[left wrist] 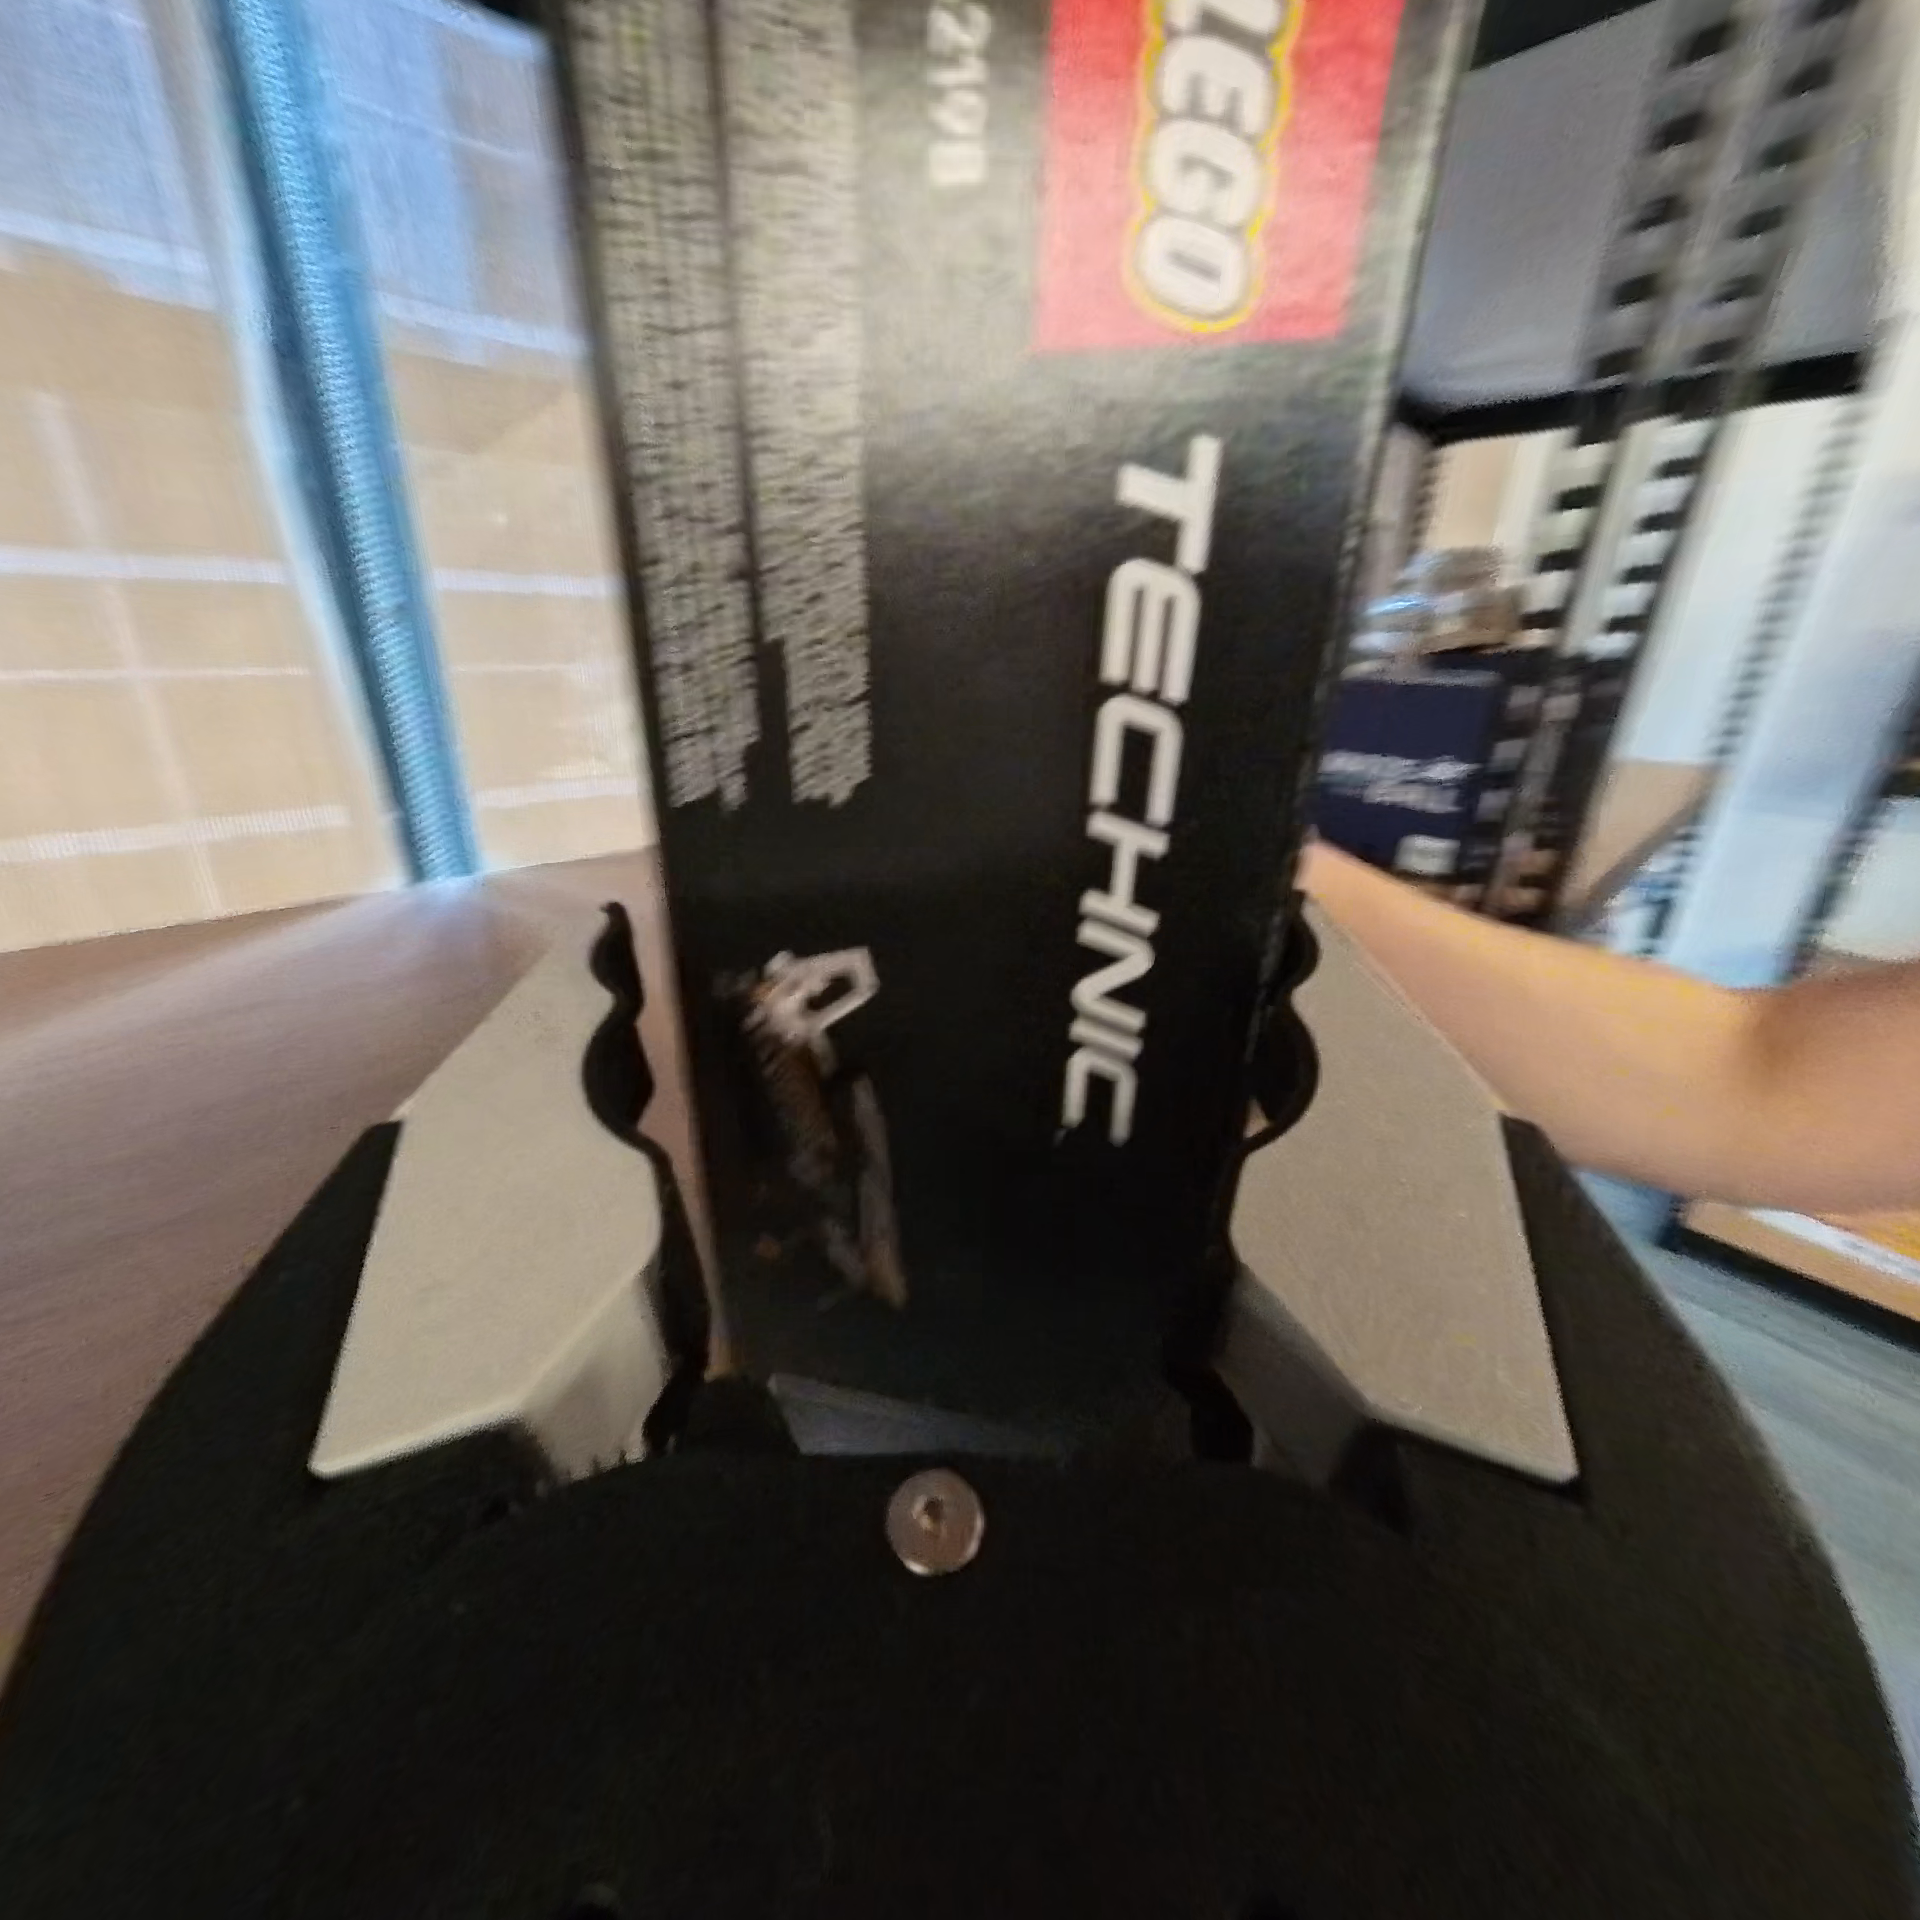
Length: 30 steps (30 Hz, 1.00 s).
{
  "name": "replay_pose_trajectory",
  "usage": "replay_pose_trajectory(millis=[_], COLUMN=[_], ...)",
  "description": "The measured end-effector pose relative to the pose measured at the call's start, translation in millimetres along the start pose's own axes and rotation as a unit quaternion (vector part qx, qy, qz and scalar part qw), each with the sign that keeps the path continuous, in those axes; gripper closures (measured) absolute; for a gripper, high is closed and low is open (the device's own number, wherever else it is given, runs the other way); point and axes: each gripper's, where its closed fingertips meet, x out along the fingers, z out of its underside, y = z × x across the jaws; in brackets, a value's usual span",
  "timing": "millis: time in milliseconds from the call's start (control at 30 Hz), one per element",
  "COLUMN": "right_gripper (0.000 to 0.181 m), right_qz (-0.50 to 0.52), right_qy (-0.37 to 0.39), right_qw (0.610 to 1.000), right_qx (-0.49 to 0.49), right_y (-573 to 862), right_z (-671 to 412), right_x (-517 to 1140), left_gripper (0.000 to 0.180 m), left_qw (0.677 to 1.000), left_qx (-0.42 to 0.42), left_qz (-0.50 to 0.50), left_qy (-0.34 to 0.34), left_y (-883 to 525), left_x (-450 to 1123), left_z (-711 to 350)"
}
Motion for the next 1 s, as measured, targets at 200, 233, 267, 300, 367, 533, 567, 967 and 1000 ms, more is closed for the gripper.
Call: replay_pose_trajectory(millis=[200, 233, 267, 300, 367, 533, 567, 967, 1000], right_gripper=[0.063, 0.059, 0.059, 0.059, 0.063, 0.062, 0.063, 0.058, 0.058], right_qz=[-0.053, -0.072, -0.094, -0.12, -0.181, -0.349, -0.377, -0.531, -0.532], right_qy=[-0.005, -0.006, -0.009, -0.01, -0.012, -0.025, -0.023, -0.041, -0.046], right_qw=[0.997, 0.996, 0.993, 0.99, 0.981, 0.936, 0.926, 0.844, 0.843], right_qx=[-0.055, -0.06, -0.067, -0.073, -0.072, -0.025, -0.014, 0.07, 0.07], right_y=[-69.7, -87.3, -106.6, -127.2, -170.2, -270.9, -289.1, -387.0, -382.5], right_z=[-12.9, -13.1, -11.5, -8.1, 4.7, 54.7, 62.9, 88.3, 89.6], right_x=[81.8, 101.9, 124.3, 148.7, 203.8, 361.7, 393.1, 735.4, 760.9], left_gripper=[0.059, 0.059, 0.059, 0.059, 0.059, 0.059, 0.059, 0.059, 0.059], left_qw=[0.997, 0.996, 0.994, 0.99, 0.98, 0.932, 0.921, 0.84, 0.839], left_qx=[0.029, 0.033, 0.038, 0.042, 0.039, 0.004, 0.001, -0.059, -0.062], left_qz=[-0.058, -0.078, -0.101, -0.128, -0.193, -0.362, -0.39, -0.538, -0.539], left_qy=[0.035, 0.036, 0.031, 0.027, 0.035, 0.011, 0.005, -0.028, -0.027], left_y=[23.8, 29.5, 35.7, 41.7, 52.7, 64.4, 64.8, -30.3, -48.0], left_x=[-97.6, -125.0, -155.0, -187.7, -258.4, -445.2, -480.5, -812.2, -831.6], left_z=[-10.7, -10.2, -7.5, -3.8, 3.5, 33.9, 37.3, 19.3, 18.3])
